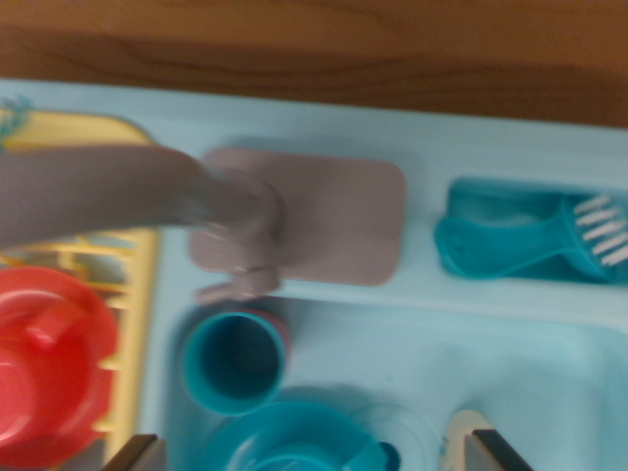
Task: Pick detergent from the sink
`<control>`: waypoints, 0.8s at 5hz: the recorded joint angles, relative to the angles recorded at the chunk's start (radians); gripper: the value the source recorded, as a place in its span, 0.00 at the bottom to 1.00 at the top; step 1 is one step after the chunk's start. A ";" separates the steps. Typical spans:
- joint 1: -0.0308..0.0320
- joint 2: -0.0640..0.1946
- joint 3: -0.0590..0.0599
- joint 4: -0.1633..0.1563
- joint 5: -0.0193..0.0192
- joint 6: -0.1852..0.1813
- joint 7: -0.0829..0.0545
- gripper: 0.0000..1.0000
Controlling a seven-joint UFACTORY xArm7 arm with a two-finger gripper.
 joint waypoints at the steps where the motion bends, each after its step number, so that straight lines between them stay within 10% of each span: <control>1: -0.0083 0.009 -0.010 -0.039 0.0037 -0.047 -0.020 0.00; 4: -0.0165 0.018 -0.020 -0.078 0.0073 -0.093 -0.040 0.00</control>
